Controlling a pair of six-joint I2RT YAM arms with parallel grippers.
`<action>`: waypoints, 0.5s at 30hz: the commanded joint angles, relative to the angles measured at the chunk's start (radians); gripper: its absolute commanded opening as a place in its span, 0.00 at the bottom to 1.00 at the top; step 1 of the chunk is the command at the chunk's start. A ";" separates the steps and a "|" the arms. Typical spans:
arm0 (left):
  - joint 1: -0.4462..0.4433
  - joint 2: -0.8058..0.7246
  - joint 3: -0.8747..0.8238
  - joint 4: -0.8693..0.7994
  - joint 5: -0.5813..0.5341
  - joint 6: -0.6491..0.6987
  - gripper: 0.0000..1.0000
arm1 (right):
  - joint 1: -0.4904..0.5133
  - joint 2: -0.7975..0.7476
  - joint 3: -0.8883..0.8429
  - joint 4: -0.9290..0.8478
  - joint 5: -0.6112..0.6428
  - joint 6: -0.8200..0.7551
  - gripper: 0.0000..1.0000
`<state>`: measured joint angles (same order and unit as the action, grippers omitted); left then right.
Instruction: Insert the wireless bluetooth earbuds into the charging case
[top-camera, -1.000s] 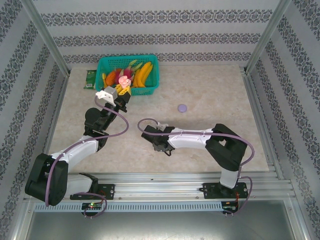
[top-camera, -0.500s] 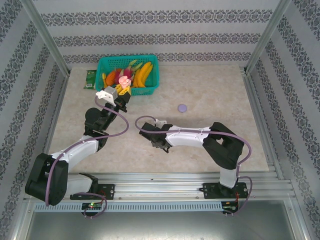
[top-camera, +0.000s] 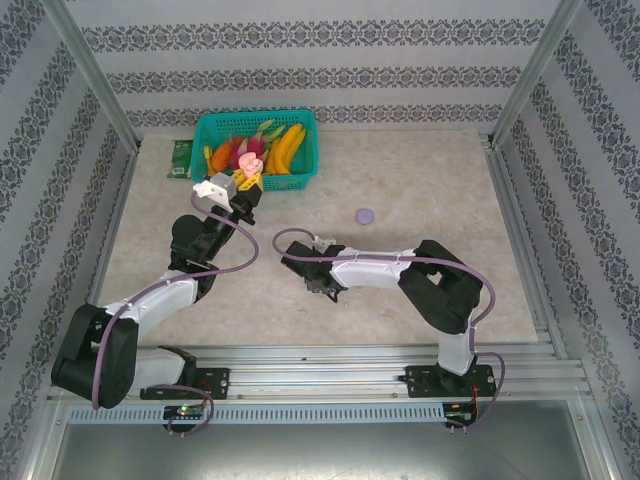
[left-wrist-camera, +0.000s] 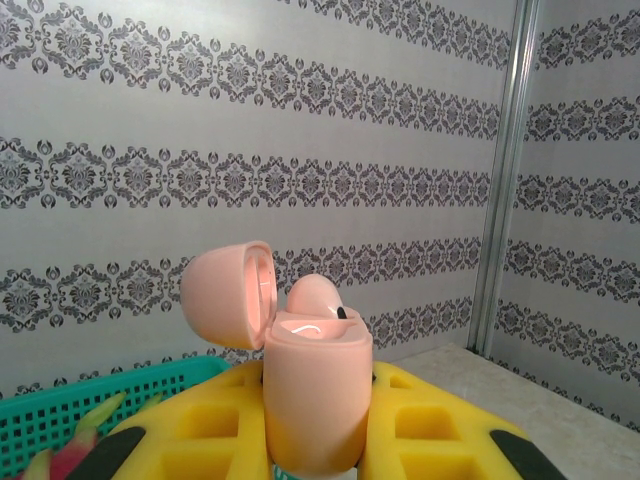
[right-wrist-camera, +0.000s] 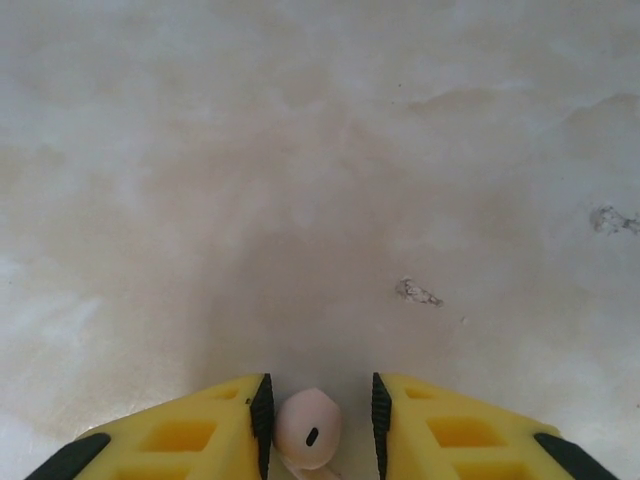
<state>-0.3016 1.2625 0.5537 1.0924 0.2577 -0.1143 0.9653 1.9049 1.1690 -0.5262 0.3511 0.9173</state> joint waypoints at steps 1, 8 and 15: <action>-0.008 0.006 0.000 0.046 0.008 -0.021 0.00 | -0.005 0.021 0.006 0.015 -0.015 0.005 0.33; -0.008 0.006 0.001 0.046 0.008 -0.024 0.00 | -0.002 0.017 -0.014 0.028 -0.033 0.020 0.31; -0.009 0.006 0.002 0.046 0.008 -0.027 0.00 | 0.004 0.010 -0.022 0.036 -0.043 0.031 0.28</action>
<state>-0.3016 1.2633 0.5537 1.0924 0.2577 -0.1181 0.9657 1.9049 1.1660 -0.5083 0.3347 0.9257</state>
